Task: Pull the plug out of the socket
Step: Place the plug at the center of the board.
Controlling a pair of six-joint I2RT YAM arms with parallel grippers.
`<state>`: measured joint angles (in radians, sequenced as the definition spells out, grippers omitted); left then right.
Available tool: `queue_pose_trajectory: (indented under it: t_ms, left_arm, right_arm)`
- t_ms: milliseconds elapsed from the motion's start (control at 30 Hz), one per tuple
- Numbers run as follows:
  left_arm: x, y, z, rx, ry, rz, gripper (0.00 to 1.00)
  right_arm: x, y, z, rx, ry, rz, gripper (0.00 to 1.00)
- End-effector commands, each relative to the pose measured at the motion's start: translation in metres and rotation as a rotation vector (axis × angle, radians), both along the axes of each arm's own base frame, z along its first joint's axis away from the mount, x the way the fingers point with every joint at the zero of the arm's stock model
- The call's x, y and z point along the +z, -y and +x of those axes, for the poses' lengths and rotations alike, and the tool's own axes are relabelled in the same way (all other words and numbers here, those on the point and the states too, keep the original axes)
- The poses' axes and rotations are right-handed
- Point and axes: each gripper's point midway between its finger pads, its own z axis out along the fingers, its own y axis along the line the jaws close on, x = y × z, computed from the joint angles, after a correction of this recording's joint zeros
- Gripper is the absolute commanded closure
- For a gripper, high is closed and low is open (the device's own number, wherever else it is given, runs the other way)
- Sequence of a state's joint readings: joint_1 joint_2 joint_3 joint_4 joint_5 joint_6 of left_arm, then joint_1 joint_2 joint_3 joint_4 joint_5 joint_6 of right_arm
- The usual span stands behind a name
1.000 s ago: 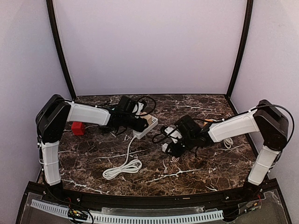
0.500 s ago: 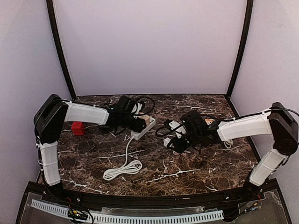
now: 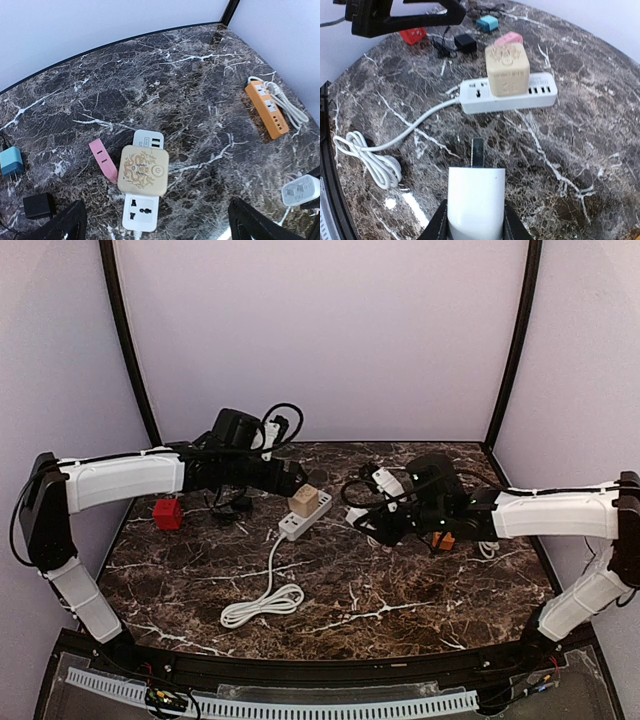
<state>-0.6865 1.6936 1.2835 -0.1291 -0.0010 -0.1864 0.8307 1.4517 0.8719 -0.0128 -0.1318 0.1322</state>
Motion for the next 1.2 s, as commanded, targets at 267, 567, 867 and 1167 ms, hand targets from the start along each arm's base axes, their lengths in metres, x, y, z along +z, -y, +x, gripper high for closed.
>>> queue_pose_trajectory:
  t_ms: [267,567,867,1167]
  left_arm:
    - [0.038,0.04,-0.11,-0.192,-0.255,-0.487,0.01]
    - [0.068,0.073,-0.135,-0.269,-0.281,-0.721,0.04]
    - [0.067,0.095,-0.13,-0.257,-0.33,-0.775,0.21]
    - [0.064,0.103,-0.129,-0.259,-0.337,-0.762,0.42]
  right_arm:
    - [0.077,-0.017,0.0,0.065,0.228,0.199,1.0]
    - [0.084,-0.037,-0.013,0.09,0.268,0.233,1.0]
    - [0.094,-0.049,-0.024,0.101,0.303,0.25,1.0]
    - [0.092,-0.053,-0.025,0.107,0.306,0.249,1.0]
